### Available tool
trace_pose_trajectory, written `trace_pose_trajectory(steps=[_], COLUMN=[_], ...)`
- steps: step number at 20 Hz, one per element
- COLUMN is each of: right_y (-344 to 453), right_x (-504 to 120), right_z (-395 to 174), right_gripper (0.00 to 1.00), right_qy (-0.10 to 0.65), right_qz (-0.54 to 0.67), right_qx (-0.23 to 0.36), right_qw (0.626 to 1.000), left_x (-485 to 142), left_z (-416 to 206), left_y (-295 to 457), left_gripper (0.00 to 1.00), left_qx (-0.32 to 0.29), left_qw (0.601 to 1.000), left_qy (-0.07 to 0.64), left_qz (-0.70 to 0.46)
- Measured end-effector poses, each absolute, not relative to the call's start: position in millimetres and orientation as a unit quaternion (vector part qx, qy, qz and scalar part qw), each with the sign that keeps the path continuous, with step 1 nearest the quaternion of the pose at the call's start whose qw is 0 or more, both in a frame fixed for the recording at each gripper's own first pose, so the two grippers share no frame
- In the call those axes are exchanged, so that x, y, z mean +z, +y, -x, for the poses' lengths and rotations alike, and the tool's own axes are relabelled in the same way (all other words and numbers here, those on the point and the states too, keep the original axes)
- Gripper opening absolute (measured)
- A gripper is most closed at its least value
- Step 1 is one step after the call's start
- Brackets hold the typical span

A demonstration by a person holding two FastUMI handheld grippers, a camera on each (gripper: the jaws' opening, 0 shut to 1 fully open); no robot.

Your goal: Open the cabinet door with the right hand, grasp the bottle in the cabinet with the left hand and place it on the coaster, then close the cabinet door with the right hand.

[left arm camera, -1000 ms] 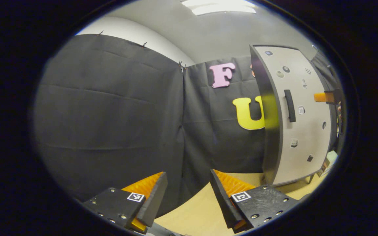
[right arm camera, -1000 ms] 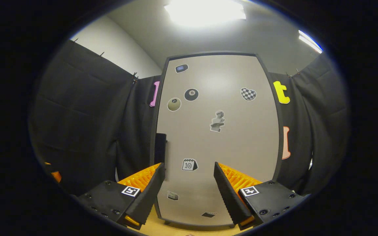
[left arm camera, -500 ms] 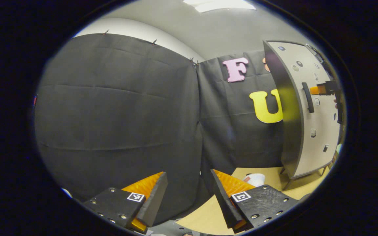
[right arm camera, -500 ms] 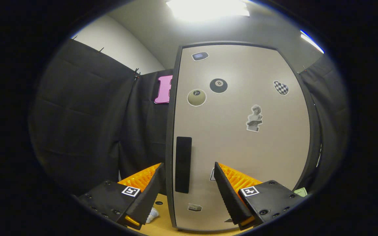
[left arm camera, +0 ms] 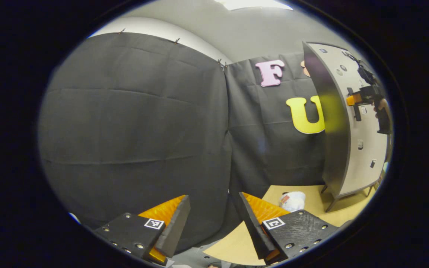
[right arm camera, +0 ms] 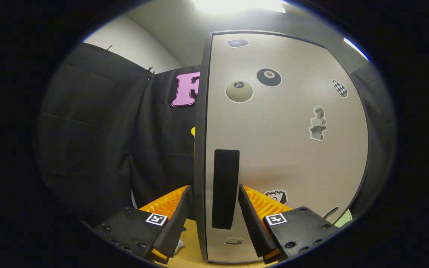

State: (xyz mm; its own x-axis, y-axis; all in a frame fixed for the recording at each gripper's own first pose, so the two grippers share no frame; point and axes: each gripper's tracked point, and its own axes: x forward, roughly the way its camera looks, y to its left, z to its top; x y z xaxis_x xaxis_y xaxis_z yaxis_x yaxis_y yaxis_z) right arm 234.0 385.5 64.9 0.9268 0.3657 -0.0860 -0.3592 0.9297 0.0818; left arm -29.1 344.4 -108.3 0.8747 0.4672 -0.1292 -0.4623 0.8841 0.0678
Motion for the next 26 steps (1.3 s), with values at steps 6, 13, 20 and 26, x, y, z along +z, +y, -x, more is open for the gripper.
trace_pose_trajectory(steps=[6, 13, 20, 26], right_y=[371.8, 371.8, 365.8, 354.3], right_x=[51.3, 49.1, 55.6, 66.6], right_z=[-247.6, -240.9, -211.6, -173.0], right_gripper=[0.32, 0.22, 0.22, 0.22], right_qy=[0.101, 0.12, 0.125, 0.12], right_qz=[-0.072, -0.057, -0.065, -0.062], right_qx=[0.147, 0.175, 0.22, 0.259], right_qw=[0.981, 0.976, 0.965, 0.956], left_x=[-112.4, -113.7, -87.0, -67.6], left_z=[20.4, 6.4, 18.7, 25.6], left_y=[336.2, 316.9, 278.5, 216.0], left_gripper=[0.79, 0.79, 0.79, 0.79], left_qx=[0.22, 0.189, 0.169, 0.138], left_qw=[0.973, 0.98, 0.984, 0.99], left_qy=[0.068, 0.07, 0.049, 0.037], left_qz=[-0.008, -0.006, -0.007, -0.004])
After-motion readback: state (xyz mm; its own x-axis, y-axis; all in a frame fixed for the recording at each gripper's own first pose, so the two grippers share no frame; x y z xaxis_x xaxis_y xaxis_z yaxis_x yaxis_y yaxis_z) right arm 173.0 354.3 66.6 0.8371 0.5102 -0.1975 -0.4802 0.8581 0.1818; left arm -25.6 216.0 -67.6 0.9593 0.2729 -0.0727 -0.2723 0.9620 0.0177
